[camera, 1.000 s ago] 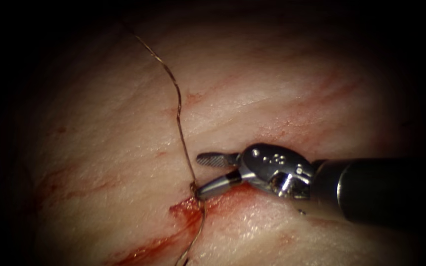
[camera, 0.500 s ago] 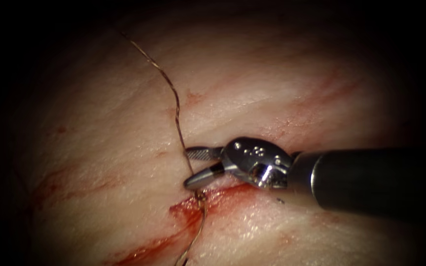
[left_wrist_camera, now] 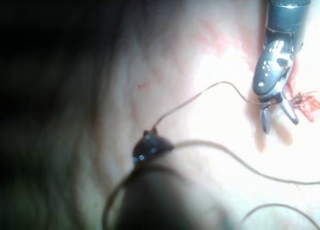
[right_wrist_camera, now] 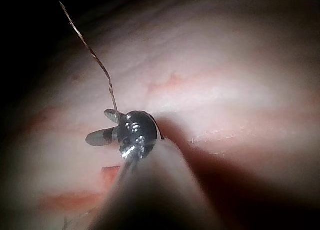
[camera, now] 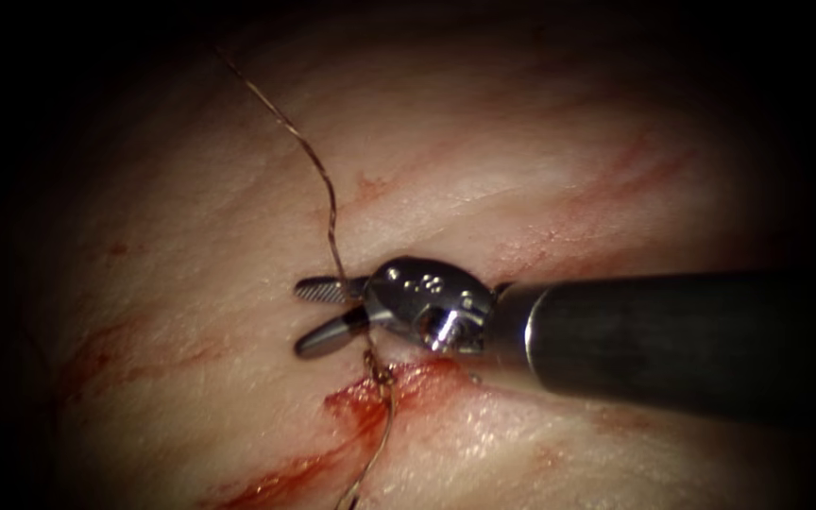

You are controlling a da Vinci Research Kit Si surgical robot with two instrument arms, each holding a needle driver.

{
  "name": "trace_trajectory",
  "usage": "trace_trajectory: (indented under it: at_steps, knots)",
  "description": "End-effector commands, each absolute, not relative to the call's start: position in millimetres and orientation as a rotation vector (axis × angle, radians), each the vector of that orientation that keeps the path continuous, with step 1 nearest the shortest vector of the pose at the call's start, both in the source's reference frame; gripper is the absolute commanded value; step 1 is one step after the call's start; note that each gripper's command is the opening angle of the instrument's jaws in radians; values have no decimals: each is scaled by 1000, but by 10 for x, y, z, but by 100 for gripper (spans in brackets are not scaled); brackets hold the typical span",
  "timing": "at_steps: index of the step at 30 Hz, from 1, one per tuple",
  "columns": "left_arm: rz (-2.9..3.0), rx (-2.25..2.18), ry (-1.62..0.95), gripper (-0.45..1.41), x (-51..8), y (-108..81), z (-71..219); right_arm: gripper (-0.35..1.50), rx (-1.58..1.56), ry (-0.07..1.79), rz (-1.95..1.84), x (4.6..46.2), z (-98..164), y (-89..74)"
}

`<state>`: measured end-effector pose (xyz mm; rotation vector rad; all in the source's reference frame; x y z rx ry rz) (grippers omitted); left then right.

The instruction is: Wound Closure

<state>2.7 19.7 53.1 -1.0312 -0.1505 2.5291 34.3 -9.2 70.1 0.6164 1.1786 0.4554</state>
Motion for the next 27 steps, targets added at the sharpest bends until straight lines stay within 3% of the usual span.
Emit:
trace_trajectory:
  at_steps: [1, 27]
  knots:
    - [2528, -1034, -151, -45, 23, 200, 537, 136, 620, 1175, 455, 353, 711, -101]
    - [2525, -1048, -153, -45, 14, 203, 534, 130, 652, 1160, 455, 359, 725, -121]
